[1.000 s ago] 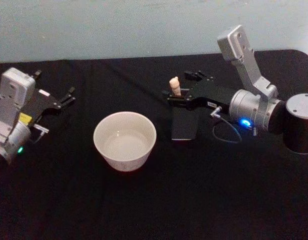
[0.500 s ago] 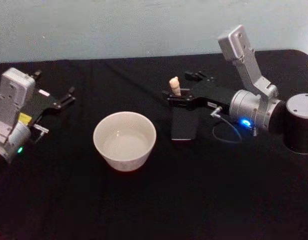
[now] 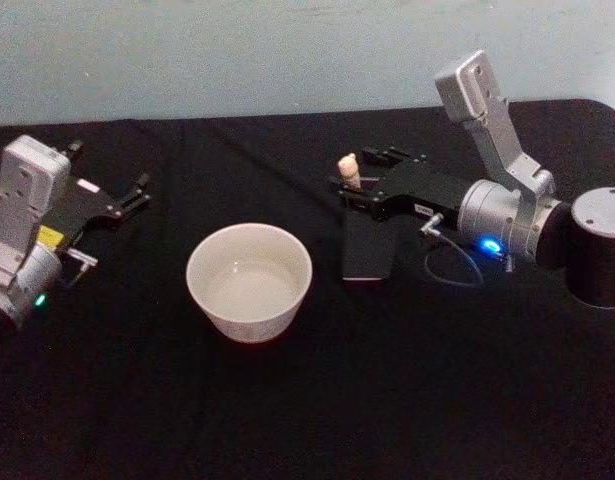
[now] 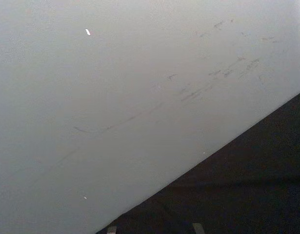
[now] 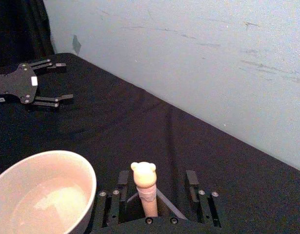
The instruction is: Pick up the stirring spoon with one hand, stir inside the cup, then place it back in its original position.
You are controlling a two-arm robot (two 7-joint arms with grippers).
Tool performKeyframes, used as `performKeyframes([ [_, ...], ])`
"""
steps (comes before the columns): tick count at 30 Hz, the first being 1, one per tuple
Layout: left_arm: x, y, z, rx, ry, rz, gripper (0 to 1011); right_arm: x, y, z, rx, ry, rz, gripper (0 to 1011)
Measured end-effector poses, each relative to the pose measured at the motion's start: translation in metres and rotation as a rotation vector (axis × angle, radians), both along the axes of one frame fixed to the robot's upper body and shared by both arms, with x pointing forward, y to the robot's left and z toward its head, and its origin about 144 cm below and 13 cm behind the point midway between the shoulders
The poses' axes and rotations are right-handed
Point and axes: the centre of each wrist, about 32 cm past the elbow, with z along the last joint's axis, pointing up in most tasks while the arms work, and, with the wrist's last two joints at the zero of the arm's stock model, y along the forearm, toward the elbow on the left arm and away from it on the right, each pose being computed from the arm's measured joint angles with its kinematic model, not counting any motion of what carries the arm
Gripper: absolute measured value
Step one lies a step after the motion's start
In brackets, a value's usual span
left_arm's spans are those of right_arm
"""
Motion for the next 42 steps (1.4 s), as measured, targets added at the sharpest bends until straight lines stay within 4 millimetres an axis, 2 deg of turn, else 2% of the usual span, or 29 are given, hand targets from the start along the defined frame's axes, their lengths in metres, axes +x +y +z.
performKeyframes([
  [1, 0.0, 0.0, 0.0, 0.0, 0.0, 0.0, 1001, 0.0, 0.0, 0.0, 0.0, 0.0, 0.0, 716],
  [3, 0.0, 0.0, 0.0, 0.0, 0.0, 0.0, 1001, 0.0, 0.0, 0.0, 0.0, 0.0, 0.0, 706],
  [4, 0.0, 0.0, 0.0, 0.0, 0.0, 0.0, 1001, 0.0, 0.0, 0.0, 0.0, 0.0, 0.0, 620],
  [6, 0.0, 0.0, 0.0, 0.0, 0.0, 0.0, 1001, 0.0, 0.0, 0.0, 0.0, -0.001, 0.0, 575],
  [7, 0.0, 0.0, 0.0, 0.0, 0.0, 0.0, 1001, 0.0, 0.0, 0.0, 0.0, -0.001, 0.0, 512],
  [10, 0.0, 0.0, 0.0, 0.0, 0.0, 0.0, 1001, 0.0, 0.0, 0.0, 0.0, -0.001, 0.0, 451],
  [11, 0.0, 0.0, 0.0, 0.0, 0.0, 0.0, 1001, 0.0, 0.0, 0.0, 0.0, -0.001, 0.0, 388],
  [13, 0.0, 0.0, 0.0, 0.0, 0.0, 0.0, 1001, 0.0, 0.0, 0.0, 0.001, -0.001, 0.0, 358],
  [15, 0.0, 0.0, 0.0, 0.0, 0.0, 0.0, 1001, 0.0, 0.0, 0.0, 0.001, -0.002, 0.0, 270],
  [17, 0.0, 0.0, 0.0, 0.0, 0.0, 0.0, 1001, 0.0, 0.0, 0.0, 0.001, -0.002, 0.0, 224],
  [21, 0.0, 0.0, 0.0, 0.0, 0.0, 0.0, 1001, 0.0, 0.0, 0.0, 0.001, -0.002, 0.0, 197],
  [42, 0.0, 0.0, 0.0, 0.0, 0.0, 0.0, 1001, -0.0098, -0.0049, 0.0094, 0.06, -0.051, -0.019, 197],
])
